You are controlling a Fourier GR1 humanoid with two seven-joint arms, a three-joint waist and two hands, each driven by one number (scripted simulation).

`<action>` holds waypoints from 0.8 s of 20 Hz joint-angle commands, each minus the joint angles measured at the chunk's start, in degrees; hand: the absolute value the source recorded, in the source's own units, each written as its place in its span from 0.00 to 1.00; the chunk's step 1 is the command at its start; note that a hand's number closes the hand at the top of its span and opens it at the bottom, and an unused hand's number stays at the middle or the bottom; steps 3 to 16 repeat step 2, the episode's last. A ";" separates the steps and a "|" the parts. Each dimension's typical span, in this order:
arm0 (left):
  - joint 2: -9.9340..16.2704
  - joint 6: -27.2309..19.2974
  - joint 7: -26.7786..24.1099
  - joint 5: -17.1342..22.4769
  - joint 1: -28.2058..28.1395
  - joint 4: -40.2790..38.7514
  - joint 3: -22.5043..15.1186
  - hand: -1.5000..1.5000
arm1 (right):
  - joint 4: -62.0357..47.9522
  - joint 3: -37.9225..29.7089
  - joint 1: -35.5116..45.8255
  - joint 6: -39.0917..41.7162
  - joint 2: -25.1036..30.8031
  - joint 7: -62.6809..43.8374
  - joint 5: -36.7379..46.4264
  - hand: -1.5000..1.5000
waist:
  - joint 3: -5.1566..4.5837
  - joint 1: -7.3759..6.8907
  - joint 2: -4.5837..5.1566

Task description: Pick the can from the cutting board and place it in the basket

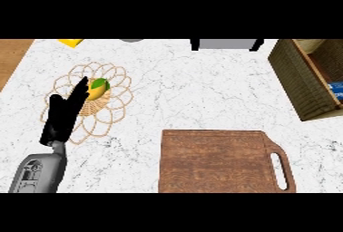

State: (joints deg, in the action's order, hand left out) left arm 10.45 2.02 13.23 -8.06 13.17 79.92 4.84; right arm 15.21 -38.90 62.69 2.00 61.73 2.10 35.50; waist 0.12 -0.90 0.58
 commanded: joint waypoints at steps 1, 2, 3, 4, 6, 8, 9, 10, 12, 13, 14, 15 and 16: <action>-0.75 -0.55 -0.65 -0.86 -3.18 1.70 -0.97 0.50 | -2.22 -3.68 -6.29 3.84 5.66 4.16 -3.50 0.00 | 0.05 0.14 -0.17; 0.06 -0.16 -1.02 0.20 -0.27 -0.76 0.71 0.50 | -2.34 -4.42 -7.24 5.00 6.88 5.34 -4.34 0.00 | 0.04 0.48 -0.08; 0.06 -0.16 -1.02 0.20 -0.27 -0.76 0.71 0.50 | -2.34 -4.42 -7.24 5.00 6.88 5.34 -4.34 0.00 | 0.04 0.48 -0.08; 0.06 -0.16 -1.02 0.20 -0.27 -0.76 0.71 0.50 | -2.34 -4.42 -7.24 5.00 6.88 5.34 -4.34 0.00 | 0.04 0.48 -0.08; 0.06 -0.16 -1.02 0.20 -0.27 -0.76 0.71 0.50 | -2.34 -4.42 -7.24 5.00 6.88 5.34 -4.34 0.00 | 0.04 0.48 -0.08; 0.06 -0.16 -1.02 0.20 -0.27 -0.76 0.71 0.50 | -2.34 -4.42 -7.24 5.00 6.88 5.34 -4.34 0.00 | 0.04 0.48 -0.08; 0.06 -0.16 -1.02 0.20 -0.27 -0.76 0.71 0.50 | -2.34 -4.42 -7.24 5.00 6.88 5.34 -4.34 0.00 | 0.04 0.48 -0.08; 0.06 -0.16 -1.02 0.20 -0.27 -0.76 0.71 0.50 | -2.34 -4.42 -7.24 5.00 6.88 5.34 -4.34 0.00 | 0.04 0.48 -0.08; 0.06 -0.16 -1.02 0.20 -0.27 -0.76 0.71 0.50 | -2.34 -4.42 -7.24 5.00 6.88 5.34 -4.34 0.00 | 0.04 0.48 -0.08; 0.06 -0.16 -1.02 0.20 -0.27 -0.76 0.71 0.50 | -2.34 -4.42 -7.24 5.00 6.88 5.34 -4.34 0.00 | 0.04 0.48 -0.08; 0.06 -0.16 -1.02 0.20 -0.27 -0.76 0.71 0.50 | -2.34 -4.42 -7.24 5.00 6.88 5.34 -4.34 0.00 | 0.04 0.48 -0.08; 0.06 -0.16 -1.02 0.20 -0.27 -0.76 0.71 0.50 | -2.34 -4.42 -7.24 5.00 6.88 5.34 -4.34 0.00 | 0.04 0.48 -0.08; 0.06 -0.16 -1.02 0.20 -0.27 -0.76 0.71 0.50 | -2.34 -4.42 -7.24 5.00 6.88 5.34 -4.34 0.00 | 0.04 0.48 -0.08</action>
